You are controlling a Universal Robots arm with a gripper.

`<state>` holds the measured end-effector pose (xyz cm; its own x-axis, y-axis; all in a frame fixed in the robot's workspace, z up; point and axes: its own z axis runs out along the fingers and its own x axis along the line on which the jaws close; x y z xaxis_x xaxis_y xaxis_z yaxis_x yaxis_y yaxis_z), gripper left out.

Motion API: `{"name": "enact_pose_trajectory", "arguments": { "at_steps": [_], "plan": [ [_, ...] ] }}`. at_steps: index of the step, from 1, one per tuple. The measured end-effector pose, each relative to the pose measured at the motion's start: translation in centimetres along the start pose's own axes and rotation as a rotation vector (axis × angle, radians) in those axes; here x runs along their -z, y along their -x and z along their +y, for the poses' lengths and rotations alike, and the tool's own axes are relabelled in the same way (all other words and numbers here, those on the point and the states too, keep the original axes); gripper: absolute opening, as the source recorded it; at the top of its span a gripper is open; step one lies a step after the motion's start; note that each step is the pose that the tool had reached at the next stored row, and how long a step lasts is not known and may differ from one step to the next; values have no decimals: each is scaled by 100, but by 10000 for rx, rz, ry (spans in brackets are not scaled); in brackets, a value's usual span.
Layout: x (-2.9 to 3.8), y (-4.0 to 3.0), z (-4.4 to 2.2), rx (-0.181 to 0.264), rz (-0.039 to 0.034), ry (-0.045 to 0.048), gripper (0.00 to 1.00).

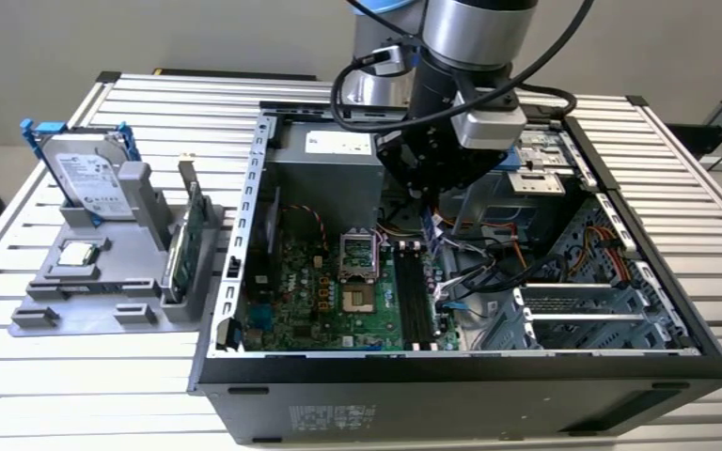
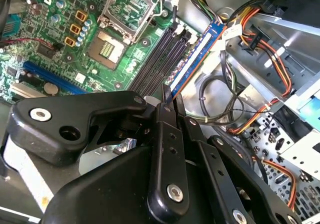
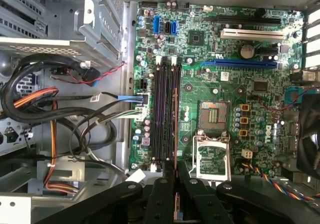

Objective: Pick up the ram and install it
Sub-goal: 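Insert the ram into the slot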

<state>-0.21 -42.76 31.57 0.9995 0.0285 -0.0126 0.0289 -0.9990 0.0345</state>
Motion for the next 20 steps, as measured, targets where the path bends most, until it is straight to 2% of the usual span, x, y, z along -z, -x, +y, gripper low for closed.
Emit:
{"name": "enact_pose_trajectory", "arguments": {
  "at_steps": [12,20],
  "plan": [
    [-16,-1,-3,-69,0,-5,0],
    [-49,-1,-5,-474,-16,-5,0]
  ]
}}
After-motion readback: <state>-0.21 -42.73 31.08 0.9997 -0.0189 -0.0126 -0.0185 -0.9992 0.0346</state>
